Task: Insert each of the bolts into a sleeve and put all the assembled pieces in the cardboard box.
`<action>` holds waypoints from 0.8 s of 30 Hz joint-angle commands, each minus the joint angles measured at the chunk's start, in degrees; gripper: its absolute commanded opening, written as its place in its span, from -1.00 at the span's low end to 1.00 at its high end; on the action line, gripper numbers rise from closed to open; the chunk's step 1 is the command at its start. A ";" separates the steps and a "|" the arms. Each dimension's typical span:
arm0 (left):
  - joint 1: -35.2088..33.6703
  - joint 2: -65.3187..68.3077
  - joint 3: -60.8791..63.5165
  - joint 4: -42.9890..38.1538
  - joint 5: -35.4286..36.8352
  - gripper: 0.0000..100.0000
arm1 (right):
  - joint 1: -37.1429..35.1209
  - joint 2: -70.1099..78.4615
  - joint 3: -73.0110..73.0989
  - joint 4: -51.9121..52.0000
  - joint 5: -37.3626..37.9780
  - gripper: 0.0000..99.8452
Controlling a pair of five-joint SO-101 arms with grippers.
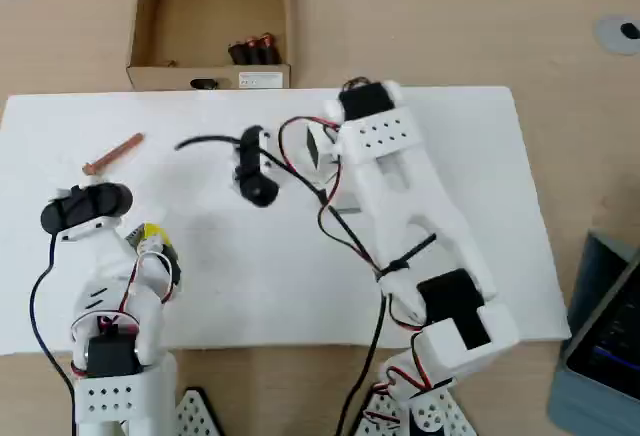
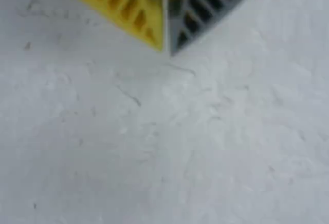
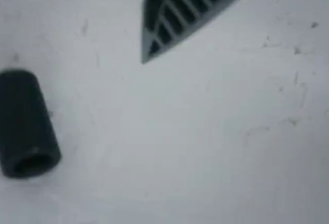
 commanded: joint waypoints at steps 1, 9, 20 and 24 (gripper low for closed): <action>-0.09 -0.57 0.62 0.26 0.62 -0.99 | 0.48 -3.30 3.56 -4.31 1.76 -0.53; -0.09 -0.57 0.62 0.26 0.62 -0.99 | 1.71 -1.27 9.63 -13.45 4.22 -0.53; -0.09 -0.57 0.62 0.26 0.62 -0.99 | 2.77 10.77 1.10 -13.63 4.22 -0.53; -0.09 -0.57 0.62 0.26 0.62 -0.99 | 2.68 13.67 -0.22 -13.80 4.22 -0.54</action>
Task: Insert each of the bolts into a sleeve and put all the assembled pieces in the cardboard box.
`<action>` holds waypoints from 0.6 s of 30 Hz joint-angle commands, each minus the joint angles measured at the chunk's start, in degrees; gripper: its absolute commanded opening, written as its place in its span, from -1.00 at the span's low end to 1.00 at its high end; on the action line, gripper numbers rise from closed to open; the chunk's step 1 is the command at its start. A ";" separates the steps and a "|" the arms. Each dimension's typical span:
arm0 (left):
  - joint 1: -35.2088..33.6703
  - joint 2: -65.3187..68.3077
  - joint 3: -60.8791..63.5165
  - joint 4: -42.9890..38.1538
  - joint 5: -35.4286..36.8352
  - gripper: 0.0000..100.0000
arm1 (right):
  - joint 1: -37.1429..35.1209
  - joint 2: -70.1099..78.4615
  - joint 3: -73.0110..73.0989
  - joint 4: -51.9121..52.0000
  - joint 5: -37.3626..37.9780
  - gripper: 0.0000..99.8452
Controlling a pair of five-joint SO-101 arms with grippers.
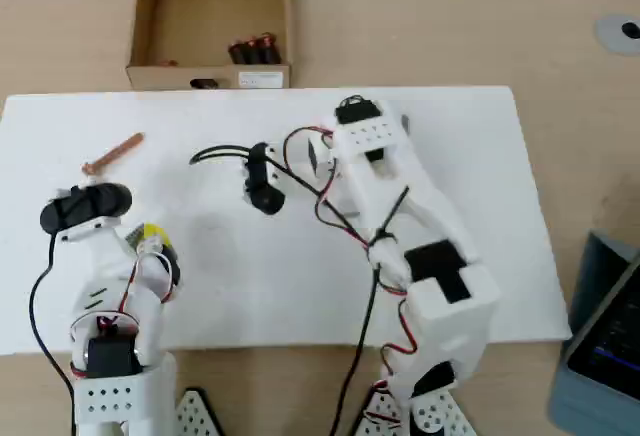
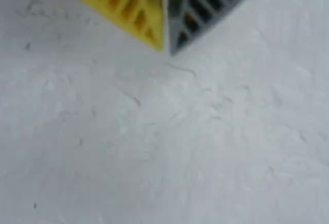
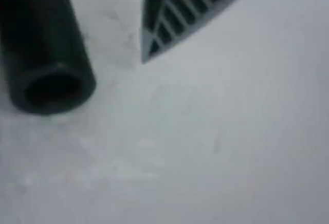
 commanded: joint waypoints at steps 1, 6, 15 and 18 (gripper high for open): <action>-0.09 -0.57 0.62 0.26 0.62 -0.99 | 0.48 1.54 -3.21 -0.62 0.53 -0.58; -0.09 -0.57 0.62 0.26 0.62 -0.99 | 0.48 3.21 -2.86 -0.53 0.53 -0.80; -0.09 -0.57 0.62 0.26 0.62 -0.99 | 0.48 4.88 -2.77 -0.44 0.18 -0.98; -0.09 -0.57 0.62 0.26 0.62 -0.99 | 0.48 4.62 -3.38 0.09 0.09 -0.98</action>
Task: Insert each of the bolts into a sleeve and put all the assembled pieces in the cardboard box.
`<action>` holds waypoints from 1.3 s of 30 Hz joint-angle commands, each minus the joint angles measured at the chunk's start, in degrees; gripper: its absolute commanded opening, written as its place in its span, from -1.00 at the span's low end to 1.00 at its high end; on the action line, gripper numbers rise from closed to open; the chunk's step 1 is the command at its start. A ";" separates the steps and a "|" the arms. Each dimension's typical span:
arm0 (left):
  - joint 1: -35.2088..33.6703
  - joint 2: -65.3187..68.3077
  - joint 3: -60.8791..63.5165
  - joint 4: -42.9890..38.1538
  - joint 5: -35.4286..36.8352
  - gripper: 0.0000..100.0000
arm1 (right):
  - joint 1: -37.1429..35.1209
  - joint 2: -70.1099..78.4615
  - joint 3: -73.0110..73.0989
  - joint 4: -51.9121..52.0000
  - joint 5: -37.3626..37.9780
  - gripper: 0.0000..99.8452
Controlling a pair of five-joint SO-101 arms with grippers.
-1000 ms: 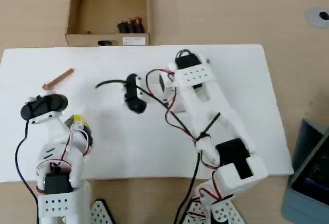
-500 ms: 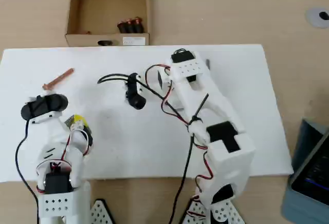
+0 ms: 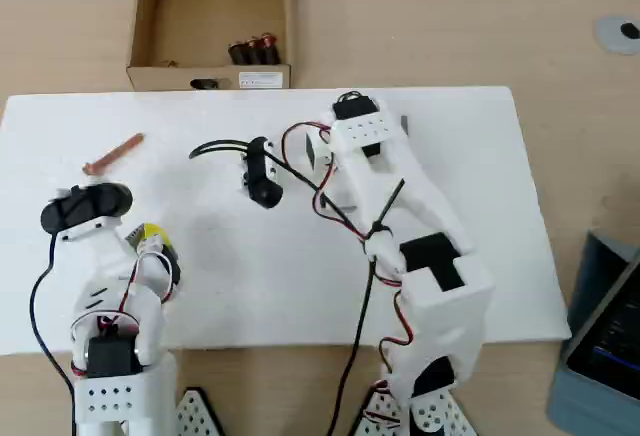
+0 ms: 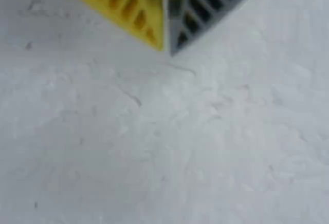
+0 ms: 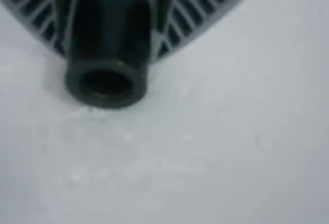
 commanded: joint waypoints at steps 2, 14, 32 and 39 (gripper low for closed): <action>-0.09 -0.57 0.62 0.26 0.62 -0.99 | 0.31 -0.40 -1.71 2.46 -1.67 -0.98; 0.00 -0.57 0.62 0.26 0.35 -0.99 | -1.71 -13.76 -2.95 8.53 -14.24 -0.98; 0.00 -0.31 -0.18 0.70 0.26 -0.99 | -0.40 -43.74 -2.86 19.25 -42.20 -0.98; -3.60 -0.13 -5.80 7.21 -3.43 -1.00 | 8.75 -48.04 2.95 20.66 -47.12 -0.98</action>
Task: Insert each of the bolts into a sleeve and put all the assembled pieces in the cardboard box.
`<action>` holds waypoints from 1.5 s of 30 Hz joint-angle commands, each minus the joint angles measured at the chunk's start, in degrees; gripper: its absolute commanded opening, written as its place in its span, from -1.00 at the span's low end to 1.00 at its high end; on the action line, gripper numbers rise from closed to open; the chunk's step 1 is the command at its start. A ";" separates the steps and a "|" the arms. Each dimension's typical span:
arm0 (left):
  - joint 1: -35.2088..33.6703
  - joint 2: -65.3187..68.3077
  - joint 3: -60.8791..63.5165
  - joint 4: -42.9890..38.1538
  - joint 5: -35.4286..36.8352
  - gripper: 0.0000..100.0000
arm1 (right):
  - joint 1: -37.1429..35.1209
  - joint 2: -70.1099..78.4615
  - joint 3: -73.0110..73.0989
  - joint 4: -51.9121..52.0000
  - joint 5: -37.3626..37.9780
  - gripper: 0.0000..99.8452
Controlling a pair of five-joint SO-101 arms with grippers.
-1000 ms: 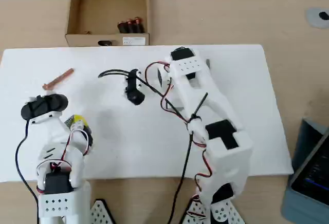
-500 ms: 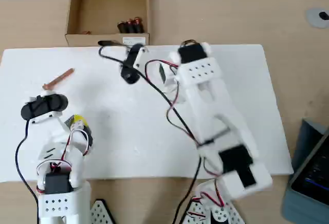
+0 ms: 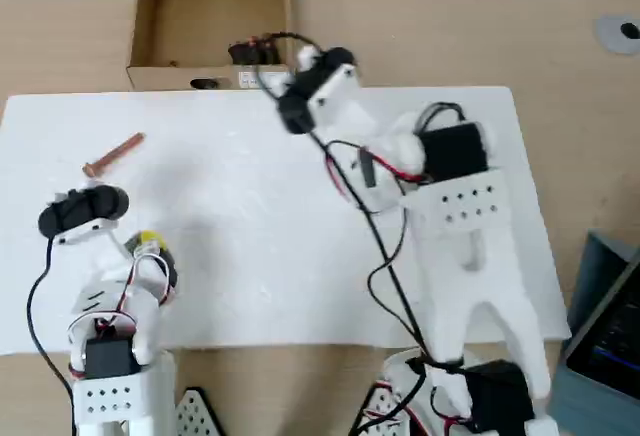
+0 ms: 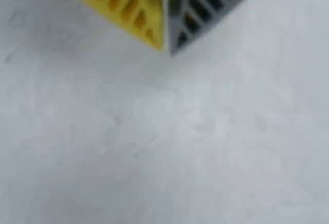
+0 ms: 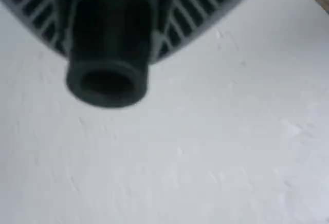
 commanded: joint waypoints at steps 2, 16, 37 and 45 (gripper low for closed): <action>-2.46 -0.13 -6.42 4.48 -5.98 -1.00 | 7.08 -4.88 3.74 -0.18 -1.05 -0.98; -3.34 2.07 -19.34 13.36 -13.10 -1.00 | 15.78 -11.12 17.89 -3.25 -0.70 -0.98; -4.22 67.21 -70.86 13.71 -22.15 -1.00 | 15.87 -18.51 26.51 -2.90 -1.14 -0.98; -10.02 90.77 -85.98 19.25 -32.62 -0.99 | 20.09 -20.00 29.76 -3.16 -0.79 -0.98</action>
